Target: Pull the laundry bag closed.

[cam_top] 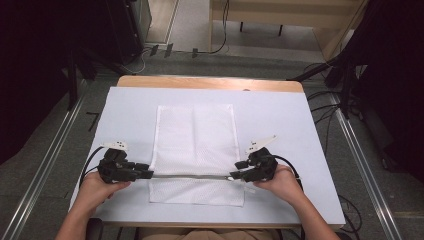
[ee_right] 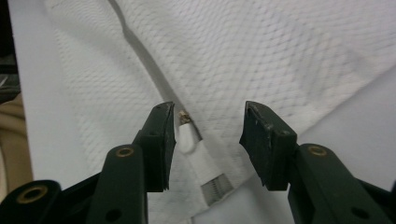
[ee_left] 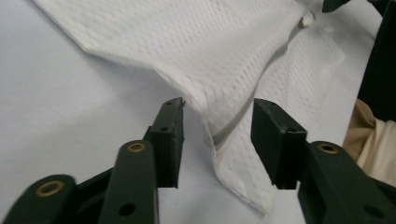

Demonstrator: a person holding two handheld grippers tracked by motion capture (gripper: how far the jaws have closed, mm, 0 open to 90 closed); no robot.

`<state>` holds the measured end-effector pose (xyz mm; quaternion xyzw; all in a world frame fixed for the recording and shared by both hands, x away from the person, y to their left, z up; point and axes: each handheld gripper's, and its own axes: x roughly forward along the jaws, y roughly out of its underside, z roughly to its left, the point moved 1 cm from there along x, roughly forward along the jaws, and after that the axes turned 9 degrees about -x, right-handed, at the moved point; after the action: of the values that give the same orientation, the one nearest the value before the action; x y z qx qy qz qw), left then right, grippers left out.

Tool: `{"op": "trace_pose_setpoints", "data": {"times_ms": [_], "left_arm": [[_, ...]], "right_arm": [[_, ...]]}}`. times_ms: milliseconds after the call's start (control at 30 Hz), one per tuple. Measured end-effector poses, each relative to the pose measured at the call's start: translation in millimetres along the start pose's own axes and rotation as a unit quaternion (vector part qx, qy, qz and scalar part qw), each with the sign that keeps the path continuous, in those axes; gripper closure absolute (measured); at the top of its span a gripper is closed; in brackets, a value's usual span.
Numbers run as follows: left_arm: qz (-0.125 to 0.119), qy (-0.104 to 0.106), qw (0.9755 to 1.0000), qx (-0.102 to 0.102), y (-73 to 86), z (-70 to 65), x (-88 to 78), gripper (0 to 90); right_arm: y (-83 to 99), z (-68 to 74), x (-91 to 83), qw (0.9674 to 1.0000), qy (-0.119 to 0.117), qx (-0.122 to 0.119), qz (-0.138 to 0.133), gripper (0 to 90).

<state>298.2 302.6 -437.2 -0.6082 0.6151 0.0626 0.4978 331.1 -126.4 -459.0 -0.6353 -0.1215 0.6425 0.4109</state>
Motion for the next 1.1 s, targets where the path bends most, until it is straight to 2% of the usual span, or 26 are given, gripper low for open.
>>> {"op": "trace_pose_setpoints", "data": {"times_ms": [67, 200, 267, 367, 433, 567, 700, 767, 867, 967, 1100], "left_arm": [[-0.015, -0.004, 0.9999, 0.000, -1.4, 0.6, -2.9, 51.7], [-0.020, -0.017, 0.9997, 0.002, -1.9, 1.2, -3.2, 46.2], [-0.025, -0.027, 0.9993, 0.006, -2.9, 0.2, -4.2, 44.5], [-0.038, -0.042, 0.9983, 0.015, -4.9, -0.5, -6.2, 42.3], [-0.048, -0.055, 0.9972, 0.016, -6.3, 0.6, -7.6, 39.7], [-0.066, -0.073, 0.9950, 0.015, -7.4, 4.5, -11.8, 38.4], [-0.072, -0.090, 0.9933, 0.011, -7.4, 9.6, -13.7, 35.9], [-0.077, -0.097, 0.9923, 0.009, -7.5, 11.4, -14.6, 35.6], [-0.082, -0.106, 0.9909, 0.008, -7.8, 14.2, -15.9, 34.9], [-0.083, -0.119, 0.9894, 0.006, -7.6, 17.7, -17.9, 33.9], [-0.090, -0.135, 0.9868, 0.001, -7.0, 22.5, -19.0, 32.2]], "right_arm": [[1.4, -2.9, -2.1, 0.9999, 0.014, 0.000, -0.010, 53.0], [3.0, -6.6, -5.6, 0.9994, 0.028, 0.011, -0.020, 50.2], [3.5, -8.3, -7.5, 0.9987, 0.040, 0.009, -0.029, 45.9], [4.4, -10.3, -9.9, 0.9978, 0.054, 0.003, -0.038, 42.0], [5.4, -12.7, -12.9, 0.9968, 0.064, 0.009, -0.047, 40.0], [9.5, -19.5, -19.5, 0.9919, 0.108, 0.015, -0.066, 34.5], [17.2, -30.9, -30.3, 0.9845, 0.149, 0.039, -0.084, 29.6], [21.1, -35.4, -34.3, 0.9819, 0.162, 0.049, -0.086, 28.3], [27.4, -42.2, -38.4, 0.9791, 0.173, 0.060, -0.089, 24.1], [34.0, -47.8, -39.7, 0.9771, 0.190, 0.052, -0.081, 21.3], [40.7, -53.5, -40.2, 0.9761, 0.201, 0.049, -0.066, 20.7]]}}
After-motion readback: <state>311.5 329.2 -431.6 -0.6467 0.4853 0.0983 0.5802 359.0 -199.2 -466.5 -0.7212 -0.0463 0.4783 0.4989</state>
